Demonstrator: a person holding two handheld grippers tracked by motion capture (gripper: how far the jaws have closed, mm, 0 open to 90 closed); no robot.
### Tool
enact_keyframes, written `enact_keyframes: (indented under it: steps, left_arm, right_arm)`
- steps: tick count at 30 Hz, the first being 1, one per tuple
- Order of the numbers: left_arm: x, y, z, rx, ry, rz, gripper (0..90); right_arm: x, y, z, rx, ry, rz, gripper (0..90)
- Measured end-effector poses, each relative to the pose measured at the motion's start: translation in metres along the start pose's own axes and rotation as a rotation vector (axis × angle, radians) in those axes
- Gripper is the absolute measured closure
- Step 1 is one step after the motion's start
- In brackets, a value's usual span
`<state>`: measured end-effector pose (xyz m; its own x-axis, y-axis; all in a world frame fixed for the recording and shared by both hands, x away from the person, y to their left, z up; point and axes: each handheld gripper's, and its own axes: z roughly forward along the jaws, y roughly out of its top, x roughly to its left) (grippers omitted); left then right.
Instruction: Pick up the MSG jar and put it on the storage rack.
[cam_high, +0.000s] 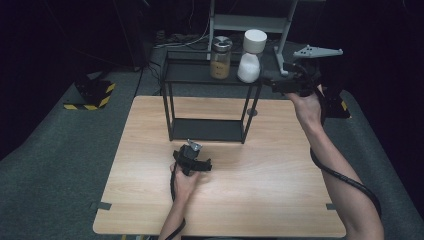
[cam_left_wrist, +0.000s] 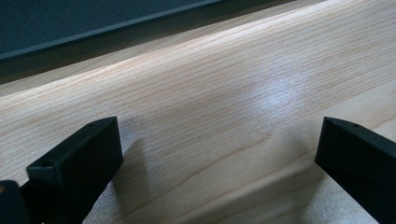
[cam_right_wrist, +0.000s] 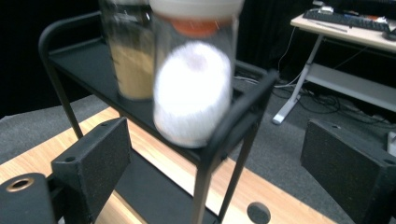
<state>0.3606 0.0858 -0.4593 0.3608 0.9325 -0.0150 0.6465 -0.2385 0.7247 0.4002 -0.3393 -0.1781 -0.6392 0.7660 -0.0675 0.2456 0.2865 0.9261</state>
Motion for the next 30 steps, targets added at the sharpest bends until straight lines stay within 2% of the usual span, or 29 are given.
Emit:
enact_keyframes:
  steps: [6, 7, 15, 18, 23, 27, 28, 30]
  left_arm:
    - [0.000, 0.000, 0.000, 0.003, 0.003, 0.004, 0.6]
    - [0.000, 0.000, 0.000, 0.002, 0.004, 0.002, 0.6]
    - [0.000, 0.000, 0.000, 0.002, 0.004, 0.002, 0.6]
    - [0.000, 0.000, 0.000, 0.001, 0.004, 0.003, 0.6]
    - [0.000, 0.000, 0.000, 0.003, 0.003, 0.005, 0.6]
    - [0.000, 0.000, 0.000, 0.003, 0.003, 0.005, 0.6]
    - [0.000, 0.000, 0.000, 0.003, 0.003, 0.005, 0.6]
    - [0.000, 0.000, 0.000, 0.003, 0.003, 0.004, 0.6]
  right_arm:
    - [-0.009, -0.020, 0.000, 0.016, 0.005, 0.017, 8.0]
    - [-0.011, -0.029, 0.000, 0.023, 0.006, 0.022, 8.1]
    - [-0.017, -0.065, 0.005, 0.061, 0.001, 0.054, 8.6]
    - [-0.017, -0.075, 0.008, 0.076, -0.004, 0.058, 8.9]
    - [-0.013, -0.096, 0.014, 0.108, -0.019, 0.039, 9.4]
    - [-0.016, -0.119, 0.022, 0.136, -0.005, 0.062, 9.6]
    - [-0.016, -0.119, 0.022, 0.136, -0.005, 0.062, 9.6]
    - [-0.019, -0.134, 0.026, 0.155, 0.001, 0.079, 9.8]
